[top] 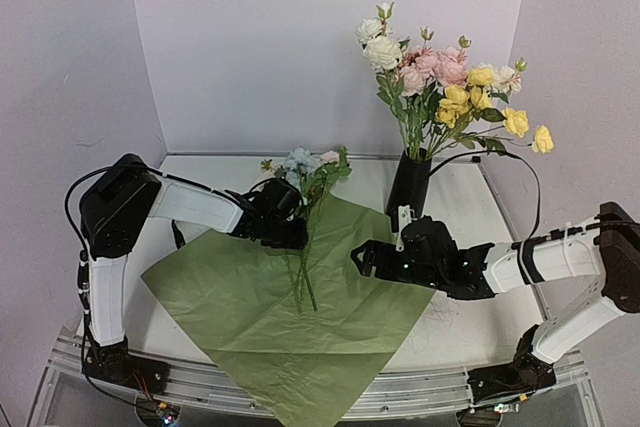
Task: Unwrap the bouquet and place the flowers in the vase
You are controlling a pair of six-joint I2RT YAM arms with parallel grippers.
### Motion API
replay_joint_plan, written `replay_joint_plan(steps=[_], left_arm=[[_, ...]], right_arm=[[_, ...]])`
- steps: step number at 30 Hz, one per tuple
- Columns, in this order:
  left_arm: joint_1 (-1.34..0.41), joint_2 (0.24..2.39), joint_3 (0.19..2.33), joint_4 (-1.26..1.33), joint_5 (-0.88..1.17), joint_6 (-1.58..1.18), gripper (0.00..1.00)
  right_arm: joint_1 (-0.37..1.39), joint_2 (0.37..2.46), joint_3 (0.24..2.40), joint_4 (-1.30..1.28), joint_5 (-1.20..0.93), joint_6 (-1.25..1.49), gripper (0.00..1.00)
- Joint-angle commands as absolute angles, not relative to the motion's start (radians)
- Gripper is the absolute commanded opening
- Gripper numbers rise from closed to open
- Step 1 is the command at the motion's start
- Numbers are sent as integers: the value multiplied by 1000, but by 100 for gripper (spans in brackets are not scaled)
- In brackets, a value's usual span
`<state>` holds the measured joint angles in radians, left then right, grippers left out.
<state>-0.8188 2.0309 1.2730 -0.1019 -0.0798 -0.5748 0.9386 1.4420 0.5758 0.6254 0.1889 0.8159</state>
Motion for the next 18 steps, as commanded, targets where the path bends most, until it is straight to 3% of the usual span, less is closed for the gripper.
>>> replay_joint_plan(steps=[1, 5, 6, 18], left_arm=[[-815, 2054, 1336, -108, -86, -585, 28], [-815, 2024, 1329, -111, -141, -581, 3], [-815, 2004, 1323, -111, -158, -581, 0], [-815, 1653, 1161, -109, -253, -517, 0]], right_arm=[[945, 1444, 615, 628, 212, 803, 90], [944, 1429, 610, 619, 223, 799, 90], [945, 1427, 609, 615, 225, 798, 90], [944, 1442, 655, 607, 222, 760, 90]])
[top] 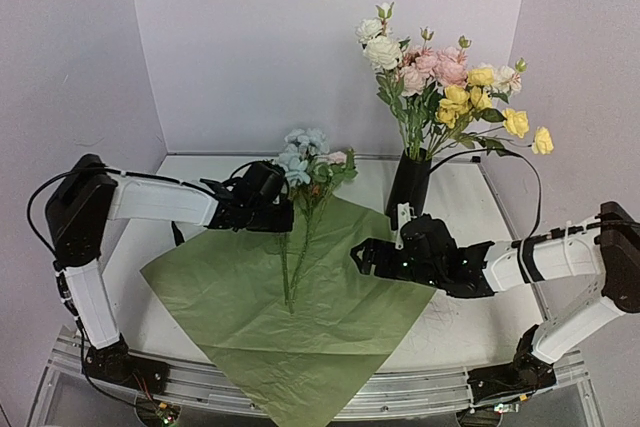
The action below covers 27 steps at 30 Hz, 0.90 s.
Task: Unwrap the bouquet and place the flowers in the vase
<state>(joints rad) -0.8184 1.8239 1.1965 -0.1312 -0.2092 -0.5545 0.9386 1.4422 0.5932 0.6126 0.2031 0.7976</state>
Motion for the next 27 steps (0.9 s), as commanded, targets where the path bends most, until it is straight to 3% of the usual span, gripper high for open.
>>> replay_joint_plan(steps=[1, 17, 27], left_arm=[[-815, 1623, 1150, -109, -247, -515, 0], [-815, 1171, 934, 111, -26, -452, 0], [-817, 1139, 932, 193, 318, -431, 1]], right_arm=[[944, 1441, 666, 607, 215, 744, 90], [944, 1365, 929, 695, -166, 583, 81], [944, 1451, 1151, 726, -328, 588, 70]])
